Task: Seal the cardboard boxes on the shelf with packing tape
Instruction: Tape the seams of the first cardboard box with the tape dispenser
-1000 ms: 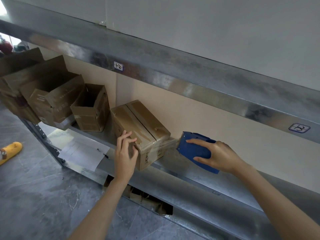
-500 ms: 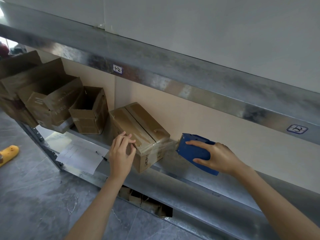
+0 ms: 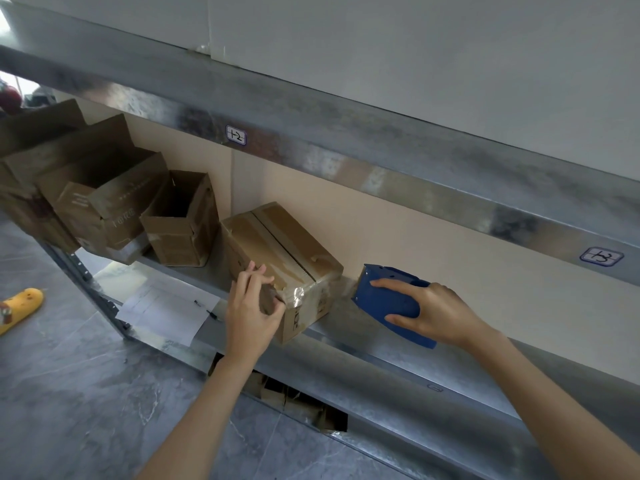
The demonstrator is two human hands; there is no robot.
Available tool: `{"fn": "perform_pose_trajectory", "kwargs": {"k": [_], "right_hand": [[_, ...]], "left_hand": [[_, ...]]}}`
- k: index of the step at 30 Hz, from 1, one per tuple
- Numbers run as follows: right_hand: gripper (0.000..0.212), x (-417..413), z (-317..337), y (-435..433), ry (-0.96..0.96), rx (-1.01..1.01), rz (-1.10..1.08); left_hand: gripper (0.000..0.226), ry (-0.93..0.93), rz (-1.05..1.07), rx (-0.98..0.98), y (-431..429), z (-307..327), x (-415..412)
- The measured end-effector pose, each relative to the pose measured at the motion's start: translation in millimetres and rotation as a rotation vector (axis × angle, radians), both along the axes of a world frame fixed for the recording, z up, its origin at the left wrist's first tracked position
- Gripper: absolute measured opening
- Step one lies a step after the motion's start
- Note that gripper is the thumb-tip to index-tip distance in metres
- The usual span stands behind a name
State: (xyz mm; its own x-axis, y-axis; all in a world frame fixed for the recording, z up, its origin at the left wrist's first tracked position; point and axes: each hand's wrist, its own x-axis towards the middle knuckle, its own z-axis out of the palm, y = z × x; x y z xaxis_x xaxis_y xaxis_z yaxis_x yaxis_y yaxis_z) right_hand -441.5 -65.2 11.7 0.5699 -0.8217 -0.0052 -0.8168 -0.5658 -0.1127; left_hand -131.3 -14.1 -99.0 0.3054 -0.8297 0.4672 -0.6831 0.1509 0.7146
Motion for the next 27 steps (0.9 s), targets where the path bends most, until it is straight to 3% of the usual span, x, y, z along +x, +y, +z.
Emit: {"fn": "perform_pose_trajectory", "kwargs": {"k": [4, 12, 19, 27], "right_hand": [[0.061, 0, 2, 0, -0.001, -0.005, -0.009], [0.059, 5, 9, 2, -0.008, 0.0, -0.019], [0.06, 10, 16, 8, 0.002, -0.021, 0.022], [0.061, 14, 19, 17, -0.034, -0.028, 0.099]], "left_hand": [[0.036, 0.027, -0.013, 0.003, 2, -1, -1], [0.069, 0.034, -0.109, 0.024, 12, 0, -12], [0.059, 0.015, -0.067, -0.034, 7, 6, -9], [0.063, 0.026, -0.259, 0.072, 18, 11, 45]]}}
